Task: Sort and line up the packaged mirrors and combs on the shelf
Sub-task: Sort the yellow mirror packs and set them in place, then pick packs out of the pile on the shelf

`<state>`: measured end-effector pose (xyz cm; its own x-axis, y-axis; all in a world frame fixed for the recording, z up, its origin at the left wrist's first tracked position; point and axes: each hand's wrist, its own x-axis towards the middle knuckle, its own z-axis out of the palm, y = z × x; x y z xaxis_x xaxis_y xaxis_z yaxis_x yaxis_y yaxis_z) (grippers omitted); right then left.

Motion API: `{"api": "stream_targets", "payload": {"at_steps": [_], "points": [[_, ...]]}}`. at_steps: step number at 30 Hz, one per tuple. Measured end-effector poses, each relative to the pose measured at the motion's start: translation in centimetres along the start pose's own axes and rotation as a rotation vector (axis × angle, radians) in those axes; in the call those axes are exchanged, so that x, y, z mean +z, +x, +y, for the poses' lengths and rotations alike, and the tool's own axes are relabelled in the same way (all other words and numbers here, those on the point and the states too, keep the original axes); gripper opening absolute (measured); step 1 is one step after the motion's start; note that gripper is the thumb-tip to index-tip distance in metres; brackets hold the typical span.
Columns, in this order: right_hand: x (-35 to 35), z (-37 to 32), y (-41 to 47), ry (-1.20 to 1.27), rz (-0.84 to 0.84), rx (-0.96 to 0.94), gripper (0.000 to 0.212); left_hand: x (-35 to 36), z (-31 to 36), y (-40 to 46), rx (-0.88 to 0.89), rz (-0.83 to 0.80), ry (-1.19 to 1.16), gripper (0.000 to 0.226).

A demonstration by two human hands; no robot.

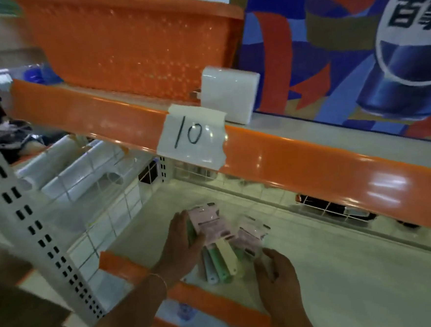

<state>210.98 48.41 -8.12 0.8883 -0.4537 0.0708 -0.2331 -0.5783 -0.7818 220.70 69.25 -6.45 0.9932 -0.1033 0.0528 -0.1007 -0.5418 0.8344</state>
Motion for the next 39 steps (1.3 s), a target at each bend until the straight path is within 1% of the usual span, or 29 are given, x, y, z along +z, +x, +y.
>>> {"api": "stream_targets", "payload": {"at_steps": [4, 7, 8, 11, 13, 15, 17, 19, 22, 23, 26, 29, 32, 35, 39], "points": [[0.3, 0.1, -0.3, 0.022, 0.042, 0.026, 0.034, 1.6, -0.2, -0.3, 0.060, -0.047, -0.026, 0.073], [-0.3, -0.1, -0.7, 0.147, 0.090, 0.092, 0.025, 3.1, 0.5, -0.8, 0.108, -0.102, 0.001, 0.075], [-0.5, -0.3, -0.8, 0.201, 0.105, 0.122, 0.023, 3.7, 0.9, -1.1, 0.106, -0.114, 0.015, 0.079], [-1.1, -0.9, -1.0, 0.342, 0.156, 0.183, 0.014, 5.8, 2.3, -1.8, 0.109, -0.107, 0.054, 0.111], [-1.4, -0.9, -1.0, 0.404, 0.182, 0.182, 0.012, 6.9, 3.0, -2.2, 0.128, -0.125, 0.086, 0.117], [-1.3, -0.7, -1.0, 0.376, 0.205, 0.157, 0.012, 7.5, 3.5, -2.6, 0.180, -0.137, 0.133, 0.111], [-0.7, -0.3, -1.0, 0.189, 0.226, 0.102, 0.020, 7.7, 3.4, -2.5, 0.212, -0.151, 0.154, 0.107], [0.2, 0.1, -0.9, 0.014, 0.262, 0.017, 0.030, 7.6, 3.2, -2.3, 0.183, -0.160, 0.127, 0.102], [1.0, 0.4, -0.7, -0.155, 0.313, -0.066, 0.035, 7.5, 3.1, -2.0, 0.177, -0.147, 0.082, 0.077], [1.0, 0.5, -0.7, -0.192, 0.333, -0.076, 0.035, 7.5, 3.0, -1.9, 0.180, -0.141, 0.075, 0.074], [0.9, 1.0, -0.7, -0.232, 0.406, -0.120, 0.032, 7.6, 2.9, -1.9, 0.201, -0.128, 0.061, 0.072], [0.8, 1.2, -0.6, -0.217, 0.434, -0.129, 0.035, 7.4, 3.2, -2.1, 0.197, -0.111, 0.039, 0.056], [0.8, 1.3, -0.5, -0.208, 0.449, -0.150, 0.043, 7.3, 3.2, -2.2, 0.160, -0.114, 0.041, 0.055], [0.4, 0.7, -0.6, -0.238, 0.478, -0.182, 0.042, 7.2, 3.2, -2.2, 0.113, -0.119, 0.030, 0.053], [0.0, 0.6, -0.5, -0.296, 0.465, -0.230, 0.044, 7.2, 3.1, -2.3, 0.089, -0.070, 0.000, 0.050]]}}
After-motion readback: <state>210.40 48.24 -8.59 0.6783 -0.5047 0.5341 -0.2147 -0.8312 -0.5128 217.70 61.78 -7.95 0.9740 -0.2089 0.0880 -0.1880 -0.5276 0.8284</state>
